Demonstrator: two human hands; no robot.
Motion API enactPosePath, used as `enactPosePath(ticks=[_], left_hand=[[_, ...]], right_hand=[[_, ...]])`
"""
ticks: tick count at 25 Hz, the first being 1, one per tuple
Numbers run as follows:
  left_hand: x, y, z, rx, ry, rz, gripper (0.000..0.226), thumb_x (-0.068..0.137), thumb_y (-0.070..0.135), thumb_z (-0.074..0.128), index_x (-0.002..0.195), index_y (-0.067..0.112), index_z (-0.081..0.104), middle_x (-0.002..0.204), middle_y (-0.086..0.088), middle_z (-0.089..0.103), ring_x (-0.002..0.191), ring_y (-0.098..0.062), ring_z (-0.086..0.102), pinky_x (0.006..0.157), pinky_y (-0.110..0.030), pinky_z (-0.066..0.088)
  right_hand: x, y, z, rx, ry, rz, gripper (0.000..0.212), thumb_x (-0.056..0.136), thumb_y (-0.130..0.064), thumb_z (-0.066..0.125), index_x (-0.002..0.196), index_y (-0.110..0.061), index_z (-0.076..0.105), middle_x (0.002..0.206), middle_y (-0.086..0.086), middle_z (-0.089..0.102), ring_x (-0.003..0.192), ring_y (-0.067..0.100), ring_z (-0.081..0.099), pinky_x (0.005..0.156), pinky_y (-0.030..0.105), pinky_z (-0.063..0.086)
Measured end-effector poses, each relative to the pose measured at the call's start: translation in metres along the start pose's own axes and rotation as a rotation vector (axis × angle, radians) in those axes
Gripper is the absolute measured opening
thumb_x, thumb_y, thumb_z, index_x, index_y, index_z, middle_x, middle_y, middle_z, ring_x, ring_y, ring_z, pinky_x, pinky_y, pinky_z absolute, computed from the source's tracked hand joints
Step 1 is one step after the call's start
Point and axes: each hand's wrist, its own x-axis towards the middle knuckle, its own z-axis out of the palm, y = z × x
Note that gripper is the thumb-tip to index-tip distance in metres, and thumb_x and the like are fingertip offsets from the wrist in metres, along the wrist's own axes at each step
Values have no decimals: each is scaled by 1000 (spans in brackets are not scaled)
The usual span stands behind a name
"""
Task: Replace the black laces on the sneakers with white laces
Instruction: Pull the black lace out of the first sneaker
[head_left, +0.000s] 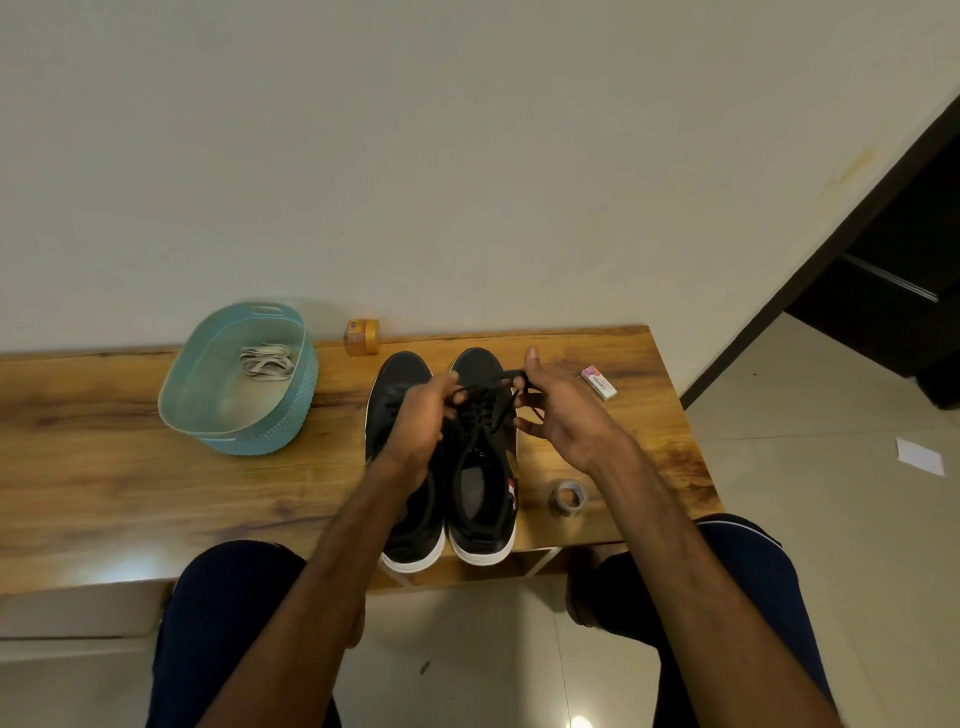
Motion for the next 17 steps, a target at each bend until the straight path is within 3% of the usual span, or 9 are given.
enactPosePath(ticks=[2,5,8,10,14,17], left_hand=[[0,7,-14,-171,61,-21,42,97,47,49,67,20,59,70,0,56,57,-10,47,56,-27,34],[3,15,-36,-361,118,3,38,95,45,56,64,24,57,67,3,61,54,-9,52,49,-21,36],[1,21,-44,-270,184,110,33,98,39,54,71,21,61,68,5,68,54,-6,55,46,-17,37],[-1,22,-43,-230,127,149,33,102,38,49,74,23,57,77,3,72,57,-6,59,49,-18,41],[-1,27,-56,-651,80,50,29,102,38,43,79,23,50,69,8,60,63,-11,53,63,-27,43],[1,32,-73,-792,146,79,27,103,35,41,79,25,52,67,11,53,61,-9,48,64,-26,37]], right_hand=[[-1,-4,-1,120,9,-8,48,97,-51,55,58,-26,68,79,-5,59,75,9,53,76,32,46],[-1,-13,-9,233,4,-25,41,97,-48,55,64,-27,67,83,-6,61,68,6,53,73,30,46],[-2,-14,-11,196,22,-60,27,98,-41,56,81,-23,65,86,-7,62,64,6,51,67,26,47],[-2,-12,-9,224,-16,-67,25,99,-39,56,84,-21,65,87,-6,63,63,6,51,67,26,46],[-1,-16,-15,400,-77,-84,23,100,-37,54,92,-19,65,80,-5,60,56,6,45,64,24,49],[1,-18,-22,443,-64,-111,20,101,-34,53,96,-19,65,77,-6,57,54,6,45,60,22,50]])
